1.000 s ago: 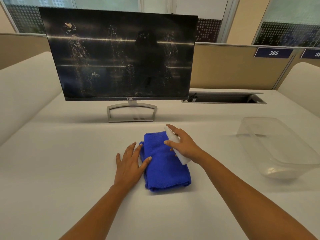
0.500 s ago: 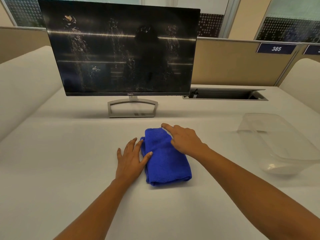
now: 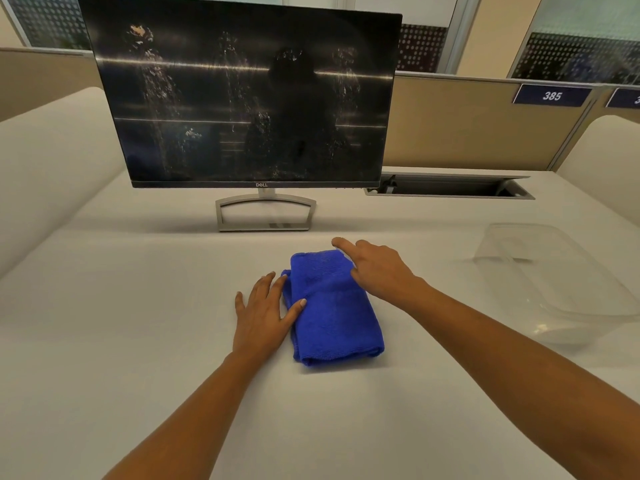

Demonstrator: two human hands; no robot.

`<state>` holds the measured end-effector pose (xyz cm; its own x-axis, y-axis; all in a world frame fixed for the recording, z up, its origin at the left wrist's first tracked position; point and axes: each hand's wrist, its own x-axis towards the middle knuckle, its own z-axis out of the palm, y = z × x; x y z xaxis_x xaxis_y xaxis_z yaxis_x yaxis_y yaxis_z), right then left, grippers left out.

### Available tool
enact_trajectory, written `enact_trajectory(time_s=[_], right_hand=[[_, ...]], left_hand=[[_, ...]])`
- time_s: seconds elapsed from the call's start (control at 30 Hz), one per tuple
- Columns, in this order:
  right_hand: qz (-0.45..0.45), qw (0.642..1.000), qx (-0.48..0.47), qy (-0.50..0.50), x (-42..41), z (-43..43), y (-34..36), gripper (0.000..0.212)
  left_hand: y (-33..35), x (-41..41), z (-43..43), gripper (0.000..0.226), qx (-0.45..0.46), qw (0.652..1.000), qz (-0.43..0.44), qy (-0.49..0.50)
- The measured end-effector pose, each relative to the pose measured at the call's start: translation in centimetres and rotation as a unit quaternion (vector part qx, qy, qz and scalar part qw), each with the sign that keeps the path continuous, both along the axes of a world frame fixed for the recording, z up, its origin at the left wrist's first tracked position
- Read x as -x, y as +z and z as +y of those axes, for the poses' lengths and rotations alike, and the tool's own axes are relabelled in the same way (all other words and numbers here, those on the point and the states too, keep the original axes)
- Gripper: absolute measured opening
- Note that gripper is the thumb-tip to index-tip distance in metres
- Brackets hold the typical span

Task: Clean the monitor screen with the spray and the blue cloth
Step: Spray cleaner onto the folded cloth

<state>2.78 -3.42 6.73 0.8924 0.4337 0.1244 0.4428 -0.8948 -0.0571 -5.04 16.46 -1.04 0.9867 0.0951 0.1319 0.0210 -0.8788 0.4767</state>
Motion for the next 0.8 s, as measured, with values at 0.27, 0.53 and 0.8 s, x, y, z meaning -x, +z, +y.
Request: enact_trajectory(time_s=[0.27, 0.53, 0.8], right_hand=[[0.016, 1.000, -0.005, 0.006, 2.1, -2.2, 0.2, 0.046], [0.025, 0.999, -0.011, 0.027, 5.1, -2.3, 0.7, 0.045], [0.015, 0.997, -0.058, 0.041, 7.9, -2.4, 0.6, 0.046]], left_hand=[[0.2, 0.1, -0.1, 0.069, 0.005, 1.000, 0.000, -0.007], [0.7, 0.8, -0.1, 0.059, -0.002, 1.000, -0.014, 0.007], [0.9, 2.1, 0.1, 0.059, -0.029, 0.999, 0.001, 0.016]])
